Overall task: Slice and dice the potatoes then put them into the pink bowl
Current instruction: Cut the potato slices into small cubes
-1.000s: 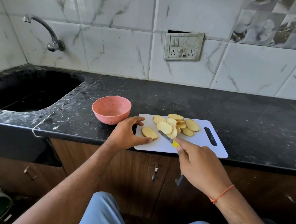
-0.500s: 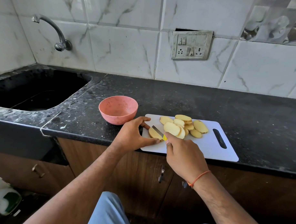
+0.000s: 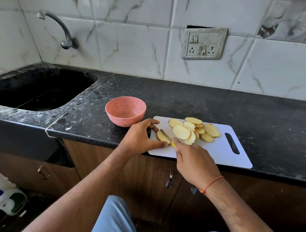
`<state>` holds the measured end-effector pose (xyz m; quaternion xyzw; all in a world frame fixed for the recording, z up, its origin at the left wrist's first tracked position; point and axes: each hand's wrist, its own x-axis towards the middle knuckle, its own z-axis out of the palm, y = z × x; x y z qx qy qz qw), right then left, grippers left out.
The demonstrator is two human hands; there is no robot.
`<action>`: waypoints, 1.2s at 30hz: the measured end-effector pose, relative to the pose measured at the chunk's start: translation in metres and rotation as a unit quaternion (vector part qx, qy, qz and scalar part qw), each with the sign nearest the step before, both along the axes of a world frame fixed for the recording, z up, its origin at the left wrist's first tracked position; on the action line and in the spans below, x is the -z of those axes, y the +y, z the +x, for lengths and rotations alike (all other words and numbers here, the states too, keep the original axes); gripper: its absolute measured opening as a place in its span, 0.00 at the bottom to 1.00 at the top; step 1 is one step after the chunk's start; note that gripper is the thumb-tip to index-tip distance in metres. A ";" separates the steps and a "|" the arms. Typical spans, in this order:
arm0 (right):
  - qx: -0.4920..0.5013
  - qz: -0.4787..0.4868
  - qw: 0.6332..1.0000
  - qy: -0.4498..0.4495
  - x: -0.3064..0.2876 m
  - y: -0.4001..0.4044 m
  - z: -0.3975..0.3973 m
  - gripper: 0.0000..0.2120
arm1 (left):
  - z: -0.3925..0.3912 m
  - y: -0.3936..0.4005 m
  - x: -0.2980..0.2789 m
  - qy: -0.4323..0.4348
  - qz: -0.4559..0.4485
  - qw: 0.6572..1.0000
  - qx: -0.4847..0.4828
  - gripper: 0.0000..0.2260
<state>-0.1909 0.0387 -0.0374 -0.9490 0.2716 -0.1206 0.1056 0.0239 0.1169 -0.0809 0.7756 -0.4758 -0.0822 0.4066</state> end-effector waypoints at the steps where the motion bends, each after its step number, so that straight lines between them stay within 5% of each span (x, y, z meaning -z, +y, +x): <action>1: 0.000 0.004 1.000 0.005 -0.001 0.000 -0.003 0.23 | 0.000 0.000 0.000 0.000 0.002 1.000 -0.001 0.40; 28: 0.028 -0.002 0.998 0.063 -0.013 0.026 -0.074 0.27 | -0.003 0.002 -0.003 -0.002 0.016 1.000 0.009 0.42; 36: 0.018 0.016 1.000 0.013 -0.034 0.022 -0.076 0.24 | -0.003 0.005 -0.005 -0.007 0.021 1.000 0.018 0.42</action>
